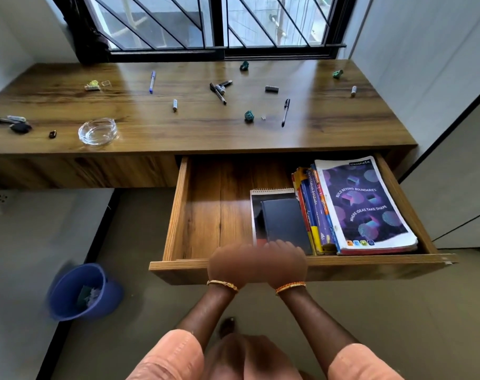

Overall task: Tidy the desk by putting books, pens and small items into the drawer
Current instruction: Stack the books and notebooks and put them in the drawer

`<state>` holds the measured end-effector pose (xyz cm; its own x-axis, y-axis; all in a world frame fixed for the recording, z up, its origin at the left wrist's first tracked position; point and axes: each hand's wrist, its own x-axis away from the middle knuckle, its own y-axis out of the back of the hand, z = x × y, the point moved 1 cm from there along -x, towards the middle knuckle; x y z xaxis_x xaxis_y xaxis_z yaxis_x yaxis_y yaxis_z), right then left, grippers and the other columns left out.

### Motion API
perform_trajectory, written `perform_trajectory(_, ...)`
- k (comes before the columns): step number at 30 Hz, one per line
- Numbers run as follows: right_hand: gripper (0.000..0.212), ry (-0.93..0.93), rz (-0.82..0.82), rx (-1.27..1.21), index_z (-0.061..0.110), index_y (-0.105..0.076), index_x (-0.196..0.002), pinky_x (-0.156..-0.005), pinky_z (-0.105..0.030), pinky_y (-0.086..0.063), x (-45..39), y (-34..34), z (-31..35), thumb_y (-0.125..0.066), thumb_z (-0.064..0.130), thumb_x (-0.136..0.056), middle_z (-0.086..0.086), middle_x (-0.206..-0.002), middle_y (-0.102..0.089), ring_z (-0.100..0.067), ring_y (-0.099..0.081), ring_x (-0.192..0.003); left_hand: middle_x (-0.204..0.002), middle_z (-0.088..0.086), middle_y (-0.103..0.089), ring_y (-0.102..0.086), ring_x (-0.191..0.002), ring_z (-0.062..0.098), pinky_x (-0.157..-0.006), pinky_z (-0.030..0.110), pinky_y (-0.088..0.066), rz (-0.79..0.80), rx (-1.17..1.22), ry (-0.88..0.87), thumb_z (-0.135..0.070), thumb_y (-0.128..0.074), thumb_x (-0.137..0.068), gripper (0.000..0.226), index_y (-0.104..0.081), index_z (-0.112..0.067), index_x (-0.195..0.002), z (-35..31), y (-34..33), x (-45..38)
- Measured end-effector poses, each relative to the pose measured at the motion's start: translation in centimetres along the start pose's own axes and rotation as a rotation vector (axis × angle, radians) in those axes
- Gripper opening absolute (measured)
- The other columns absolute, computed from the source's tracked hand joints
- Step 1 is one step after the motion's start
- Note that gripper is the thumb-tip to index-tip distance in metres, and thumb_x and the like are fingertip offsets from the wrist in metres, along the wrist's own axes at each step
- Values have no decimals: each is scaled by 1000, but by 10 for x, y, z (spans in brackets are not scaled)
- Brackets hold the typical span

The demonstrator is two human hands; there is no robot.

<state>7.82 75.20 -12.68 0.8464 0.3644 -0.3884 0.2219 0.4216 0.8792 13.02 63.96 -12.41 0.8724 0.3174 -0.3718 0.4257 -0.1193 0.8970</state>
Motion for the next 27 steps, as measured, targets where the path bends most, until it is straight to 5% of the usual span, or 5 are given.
perform_trajectory(16, 31, 4, -34, -2, 11, -63, -69, -51, -29, -39, -106, -41, -4, -40, 30, -80, -5, -66, -60, -23, -53, -62, -70, 4, -61, -56, -59, 22, -47, 27, -42, -33, 18, -50, -30, -41, -83, 30, -62, -14, -68, 25, -35, -104)
perform_trajectory(19, 29, -22, -43, -45, 12, -61, -85, -59, -34, -46, -138, -51, -5, -41, 32, -78, -9, -89, -60, -25, -53, -82, -102, 11, -61, -58, -98, 29, -71, 36, -52, -52, 17, -21, -34, -44, -82, 32, -63, -11, -94, 34, -48, -136)
perform_trajectory(22, 45, -57, -59, -69, 10, -58, -110, -87, -41, -44, -172, -63, -5, -40, 36, -78, -15, -121, -53, -29, -47, -114, -137, 18, -42, -33, -134, 35, -108, 52, -28, -53, 18, -8, -39, -47, -81, 52, -50, -10, -124, 40, -60, -171)
perform_trajectory(24, 57, -36, -64, -56, 4, -52, -125, -106, -44, -31, -193, -70, -5, -39, 35, -79, -18, -137, -45, -31, -37, -132, -146, 19, -31, -23, -141, 34, -115, 54, -12, -47, 11, -23, -41, -46, -81, 61, -43, -9, -133, 45, -65, -192)
perform_trajectory(27, 61, 30, -18, -6, -1, -48, -131, -114, -46, -21, -223, -85, -11, -38, 32, -81, -19, -141, -44, -31, -34, -136, -148, 21, -32, -25, -141, 35, -116, 52, -7, 33, 1, -73, -43, -43, -82, 64, -43, -7, -135, 53, -72, -222)
